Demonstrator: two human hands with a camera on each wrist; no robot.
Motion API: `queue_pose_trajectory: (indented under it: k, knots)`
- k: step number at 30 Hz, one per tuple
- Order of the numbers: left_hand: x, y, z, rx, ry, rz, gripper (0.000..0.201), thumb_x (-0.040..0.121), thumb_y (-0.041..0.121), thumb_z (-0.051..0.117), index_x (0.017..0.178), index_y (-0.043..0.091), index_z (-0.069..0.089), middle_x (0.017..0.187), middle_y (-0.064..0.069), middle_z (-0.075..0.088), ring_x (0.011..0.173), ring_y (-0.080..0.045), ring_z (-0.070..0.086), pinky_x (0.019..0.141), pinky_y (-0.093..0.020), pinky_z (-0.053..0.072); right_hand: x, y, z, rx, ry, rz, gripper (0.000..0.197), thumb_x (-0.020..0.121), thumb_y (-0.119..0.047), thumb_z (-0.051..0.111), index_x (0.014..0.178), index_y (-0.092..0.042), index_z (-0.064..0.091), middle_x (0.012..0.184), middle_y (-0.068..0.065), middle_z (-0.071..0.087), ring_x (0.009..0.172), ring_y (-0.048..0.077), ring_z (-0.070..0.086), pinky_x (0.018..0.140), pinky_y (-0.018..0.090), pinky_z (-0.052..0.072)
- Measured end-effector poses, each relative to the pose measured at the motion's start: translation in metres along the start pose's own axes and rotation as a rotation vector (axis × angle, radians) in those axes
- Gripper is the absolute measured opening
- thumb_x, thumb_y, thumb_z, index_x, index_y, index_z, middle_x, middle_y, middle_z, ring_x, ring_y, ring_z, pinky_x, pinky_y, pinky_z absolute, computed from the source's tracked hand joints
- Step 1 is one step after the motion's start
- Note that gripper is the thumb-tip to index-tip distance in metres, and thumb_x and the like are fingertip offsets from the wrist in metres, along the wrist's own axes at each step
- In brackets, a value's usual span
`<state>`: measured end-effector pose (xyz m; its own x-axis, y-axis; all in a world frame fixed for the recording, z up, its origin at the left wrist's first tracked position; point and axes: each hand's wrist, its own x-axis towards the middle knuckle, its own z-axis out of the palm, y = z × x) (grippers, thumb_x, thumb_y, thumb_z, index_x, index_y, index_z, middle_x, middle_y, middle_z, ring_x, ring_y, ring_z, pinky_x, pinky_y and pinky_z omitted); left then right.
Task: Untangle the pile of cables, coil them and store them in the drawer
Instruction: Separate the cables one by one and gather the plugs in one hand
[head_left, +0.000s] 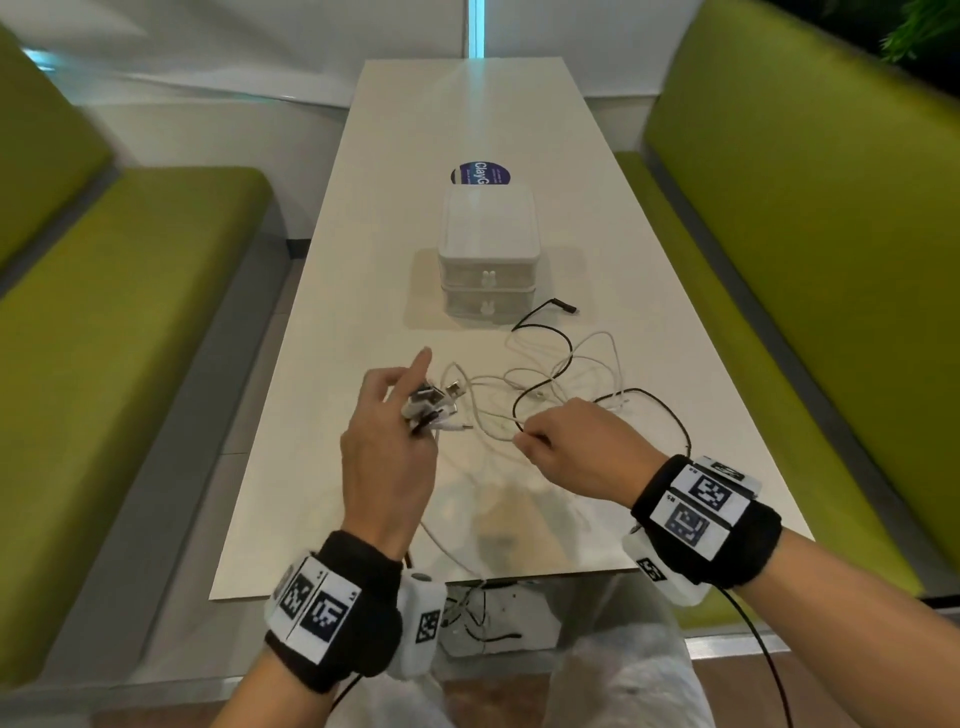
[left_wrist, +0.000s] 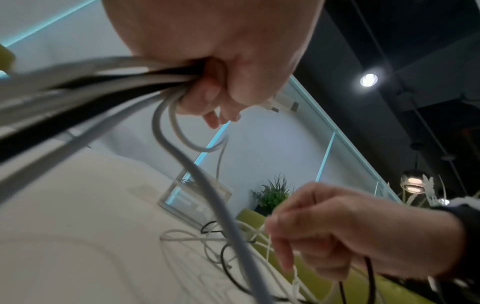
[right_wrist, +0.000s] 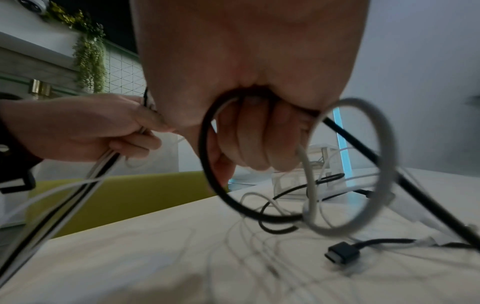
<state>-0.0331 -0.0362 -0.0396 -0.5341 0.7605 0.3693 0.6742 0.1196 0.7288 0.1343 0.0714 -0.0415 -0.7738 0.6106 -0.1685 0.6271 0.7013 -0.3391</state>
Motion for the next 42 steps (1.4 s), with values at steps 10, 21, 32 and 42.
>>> queue_pose_trajectory:
  k: [10,21,32,42]
  knots:
    - [-0.02,0.014,0.02,-0.182,-0.391,0.019,0.08,0.074,-0.015,0.047,0.137,0.034,0.052,0.113,0.012,0.068,0.099,-0.004,0.062,0.086,-0.006,0.042,0.003,-0.019,-0.008,0.146,0.088,-0.039,0.017,0.082,-0.011,0.05,0.091,-0.016,0.064,0.077,0.004,0.067,0.07,0.025,0.059,0.06,0.038,0.046]
    - [0.001,-0.013,-0.01,0.091,-0.304,0.075,0.027,0.085,-0.001,0.057,0.076,0.023,0.066,0.086,0.01,0.074,0.077,-0.015,0.068,0.063,-0.028,0.051,-0.001,0.005,0.002,0.21,0.088,-0.179,0.037,0.101,-0.042,0.043,0.068,-0.024,0.039,0.056,-0.006,0.045,0.052,0.009,0.047,0.053,0.024,0.035]
    - [0.023,-0.026,-0.039,0.084,-0.064,-0.115,0.032,0.09,-0.006,0.05,0.105,0.013,0.072,0.107,-0.006,0.073,0.099,-0.025,0.067,0.087,-0.036,0.053,0.006,0.025,0.006,0.132,0.088,-0.084,0.042,0.102,-0.045,0.03,0.078,-0.014,0.047,0.06,-0.002,0.049,0.057,0.013,0.046,0.056,0.029,0.032]
    - [0.003,0.013,-0.003,-0.07,-0.227,0.133,0.077,0.07,-0.022,0.051,0.134,0.021,0.057,0.135,0.002,0.06,0.119,-0.014,0.06,0.103,-0.031,0.047,0.009,0.012,0.007,0.126,0.088,-0.035,0.041,0.102,-0.045,0.029,0.076,-0.019,0.046,0.061,-0.005,0.05,0.058,0.015,0.046,0.056,0.029,0.03]
